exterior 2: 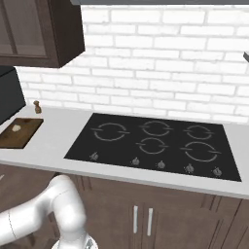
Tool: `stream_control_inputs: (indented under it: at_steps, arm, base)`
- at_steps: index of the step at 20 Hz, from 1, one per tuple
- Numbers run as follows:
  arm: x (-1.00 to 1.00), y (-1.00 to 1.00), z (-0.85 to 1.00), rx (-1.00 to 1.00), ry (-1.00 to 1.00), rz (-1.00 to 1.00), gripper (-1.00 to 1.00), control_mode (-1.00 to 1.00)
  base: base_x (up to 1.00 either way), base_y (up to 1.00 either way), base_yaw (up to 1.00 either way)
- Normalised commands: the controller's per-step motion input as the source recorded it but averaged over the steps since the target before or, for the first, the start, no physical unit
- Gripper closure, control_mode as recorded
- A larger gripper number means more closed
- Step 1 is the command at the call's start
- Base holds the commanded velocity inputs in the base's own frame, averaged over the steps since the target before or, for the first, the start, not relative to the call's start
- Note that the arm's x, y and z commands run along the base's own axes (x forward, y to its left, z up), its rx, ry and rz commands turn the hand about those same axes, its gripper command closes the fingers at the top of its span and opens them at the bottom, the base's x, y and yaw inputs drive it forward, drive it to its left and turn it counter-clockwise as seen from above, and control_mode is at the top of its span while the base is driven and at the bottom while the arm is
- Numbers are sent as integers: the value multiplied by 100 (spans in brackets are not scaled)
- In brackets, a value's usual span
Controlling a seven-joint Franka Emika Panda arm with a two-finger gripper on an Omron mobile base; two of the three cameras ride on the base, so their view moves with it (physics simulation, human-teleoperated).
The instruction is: Place the appropriate cutting tool for cutting the garlic skin on the cutting board.
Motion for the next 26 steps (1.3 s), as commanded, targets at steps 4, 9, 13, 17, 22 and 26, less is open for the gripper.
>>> stream_control_inputs:
  at_steps: [4,9,13,17,22,26]
  arm:
    - [-73,-1,-60,1,-2,-2,100,-100]
    - [-71,-4,35,10,-7,-1,100,-100]
    - [-22,-11,98,7,0,0,100,-100]
    - [-45,-15,100,9,0,0,100,-100]
    - [-39,-29,100,7,4,0,100,-100]
    - [19,-41,100,0,0,-1,100,-100]
  base:
    - [0,0,0]
    - [0,0,0]
    - [0,0,0]
    - [0,0,0]
    - [0,0,0]
    - [0,0,0]
